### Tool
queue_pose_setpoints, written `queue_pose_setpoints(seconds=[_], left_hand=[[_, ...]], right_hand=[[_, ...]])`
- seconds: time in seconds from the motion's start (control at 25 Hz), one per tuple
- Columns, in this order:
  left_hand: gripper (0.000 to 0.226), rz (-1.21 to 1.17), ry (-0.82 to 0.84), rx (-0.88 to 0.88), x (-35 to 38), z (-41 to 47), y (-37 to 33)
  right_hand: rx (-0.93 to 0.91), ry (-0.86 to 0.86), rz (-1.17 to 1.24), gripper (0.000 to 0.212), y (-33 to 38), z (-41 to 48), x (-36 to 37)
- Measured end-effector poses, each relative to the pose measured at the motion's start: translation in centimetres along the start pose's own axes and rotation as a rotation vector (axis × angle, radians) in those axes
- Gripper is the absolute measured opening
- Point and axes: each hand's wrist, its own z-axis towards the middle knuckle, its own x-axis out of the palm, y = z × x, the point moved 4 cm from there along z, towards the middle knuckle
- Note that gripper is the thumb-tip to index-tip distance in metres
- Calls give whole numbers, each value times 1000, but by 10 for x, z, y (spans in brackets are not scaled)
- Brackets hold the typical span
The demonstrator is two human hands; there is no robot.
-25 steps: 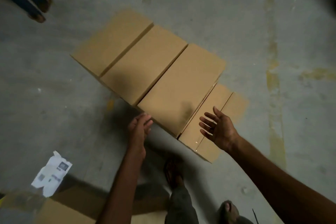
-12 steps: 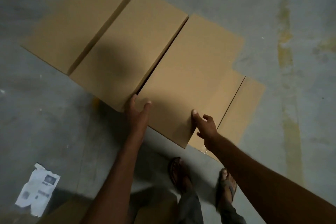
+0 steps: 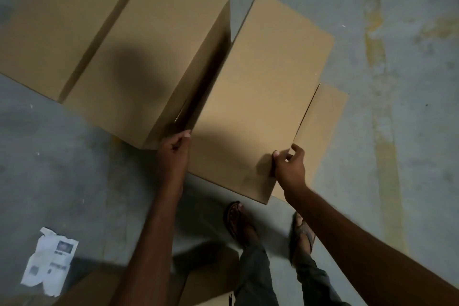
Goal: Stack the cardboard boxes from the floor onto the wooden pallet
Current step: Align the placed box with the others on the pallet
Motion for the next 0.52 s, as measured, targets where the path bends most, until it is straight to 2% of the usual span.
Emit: queue_pose_setpoints(seconds=[0.16, 0.24, 0.36, 0.48, 0.52], left_hand=[[10, -69, 276, -35, 35, -26, -8], [18, -34, 350, -38, 59, -43, -10], [29, 19, 391, -29, 94, -66, -13], [18, 35, 470, -8, 117, -84, -16], [13, 30, 462, -2, 120, -83, -17]], right_hand=[[-104, -86, -257, 63, -10, 8, -43], [-204, -66, -376, 56, -8, 8, -49], [-207, -34, -157, 80, 3, -1, -52], [-59, -9, 103, 116, 4, 6, -68], [-37, 2, 157, 121, 2, 9, -74]])
